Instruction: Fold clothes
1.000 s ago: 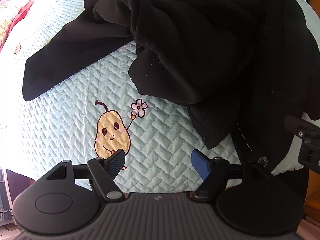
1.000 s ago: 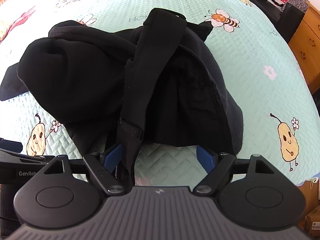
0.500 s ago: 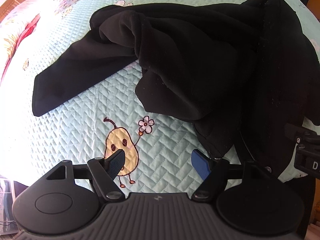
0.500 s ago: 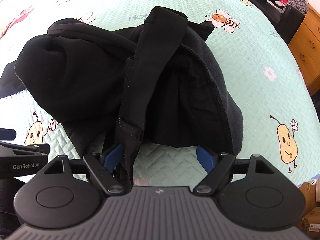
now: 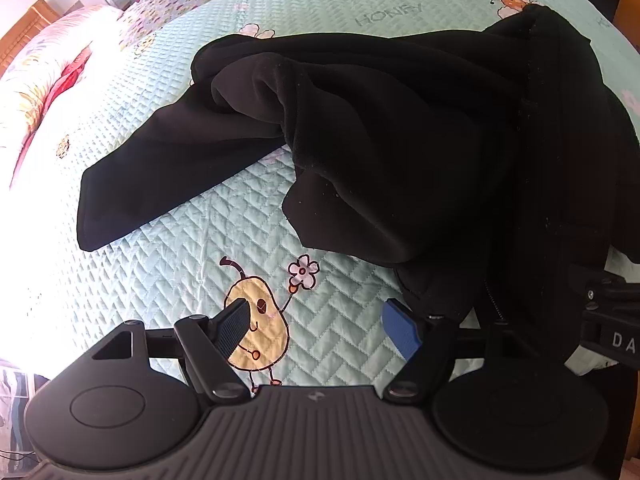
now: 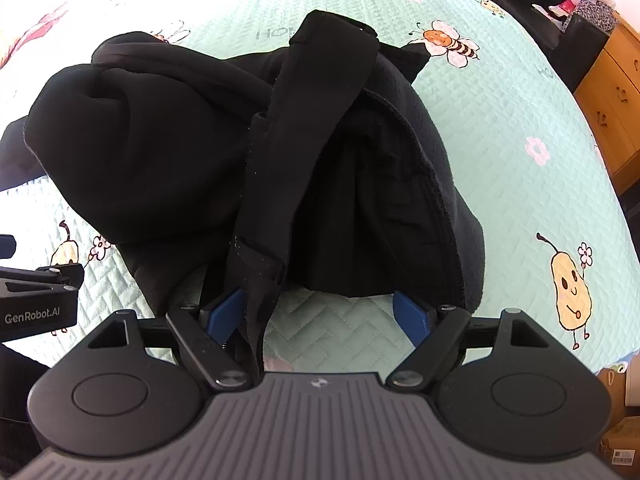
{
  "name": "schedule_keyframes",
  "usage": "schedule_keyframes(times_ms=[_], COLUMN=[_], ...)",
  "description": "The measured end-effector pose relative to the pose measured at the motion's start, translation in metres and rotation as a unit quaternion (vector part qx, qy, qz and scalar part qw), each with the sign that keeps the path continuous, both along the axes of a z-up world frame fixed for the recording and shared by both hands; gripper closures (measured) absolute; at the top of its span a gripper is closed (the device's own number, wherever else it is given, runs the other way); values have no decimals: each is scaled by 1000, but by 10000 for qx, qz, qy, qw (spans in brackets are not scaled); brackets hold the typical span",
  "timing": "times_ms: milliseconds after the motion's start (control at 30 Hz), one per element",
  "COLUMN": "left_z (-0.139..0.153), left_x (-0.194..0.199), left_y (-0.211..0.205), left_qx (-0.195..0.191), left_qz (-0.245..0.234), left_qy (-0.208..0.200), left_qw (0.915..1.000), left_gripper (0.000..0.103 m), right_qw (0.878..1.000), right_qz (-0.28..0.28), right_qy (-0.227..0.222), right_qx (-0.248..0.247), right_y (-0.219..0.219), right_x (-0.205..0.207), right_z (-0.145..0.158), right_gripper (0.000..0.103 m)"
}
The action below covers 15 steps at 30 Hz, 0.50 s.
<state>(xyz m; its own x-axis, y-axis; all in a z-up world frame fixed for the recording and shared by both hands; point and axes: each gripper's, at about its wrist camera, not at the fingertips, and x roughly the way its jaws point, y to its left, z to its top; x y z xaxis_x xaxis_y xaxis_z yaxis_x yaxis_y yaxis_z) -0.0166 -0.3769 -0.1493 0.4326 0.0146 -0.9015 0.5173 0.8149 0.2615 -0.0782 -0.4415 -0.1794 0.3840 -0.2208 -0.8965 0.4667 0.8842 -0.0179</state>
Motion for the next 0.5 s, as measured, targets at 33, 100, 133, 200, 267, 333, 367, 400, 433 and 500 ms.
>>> schedule_keyframes(times_ms=[33, 100, 133, 200, 267, 333, 367, 400, 433, 500], left_z=[-1, -4, -6, -11, -16, -18, -18, -15, -13, -6], left_x=[0, 1, 2, 5, 9, 12, 13, 15, 16, 19], left_y=[0, 1, 1, 3, 5, 6, 7, 7, 7, 9], left_qx=[16, 59, 81, 124, 179, 193, 174, 119, 61, -117], left_qz=[-1, 17, 30, 73, 128, 138, 121, 102, 84, 69], left_qy=[9, 29, 45, 98, 123, 91, 49, -19, -88, -201], left_qw=[10000, 10000, 10000, 9998, 9997, 9997, 9998, 9999, 9999, 9997], left_gripper=[27, 27, 27, 27, 27, 27, 27, 27, 27, 27], right_qw=[10000, 10000, 10000, 10000, 10000, 10000, 10000, 9999, 9996, 9964], right_qz=[0, 3, 11, 24, 30, 45, 63, 63, 72, 77], right_qy=[12, 16, 17, 27, 62, 66, 8, -74, -217, -783], right_qx=[-7, -7, -2, 5, 25, 48, 73, 96, 134, 311], right_y=[0, 1, 1, 1, 0, -1, -3, -5, -8, -17], right_x=[0, 1, 2, 3, 4, 5, 5, 4, 2, -8], right_z=[0, -1, -1, -3, -6, -9, -8, -7, -4, 7], right_gripper=[21, 21, 21, 21, 21, 21, 21, 21, 21, 21])
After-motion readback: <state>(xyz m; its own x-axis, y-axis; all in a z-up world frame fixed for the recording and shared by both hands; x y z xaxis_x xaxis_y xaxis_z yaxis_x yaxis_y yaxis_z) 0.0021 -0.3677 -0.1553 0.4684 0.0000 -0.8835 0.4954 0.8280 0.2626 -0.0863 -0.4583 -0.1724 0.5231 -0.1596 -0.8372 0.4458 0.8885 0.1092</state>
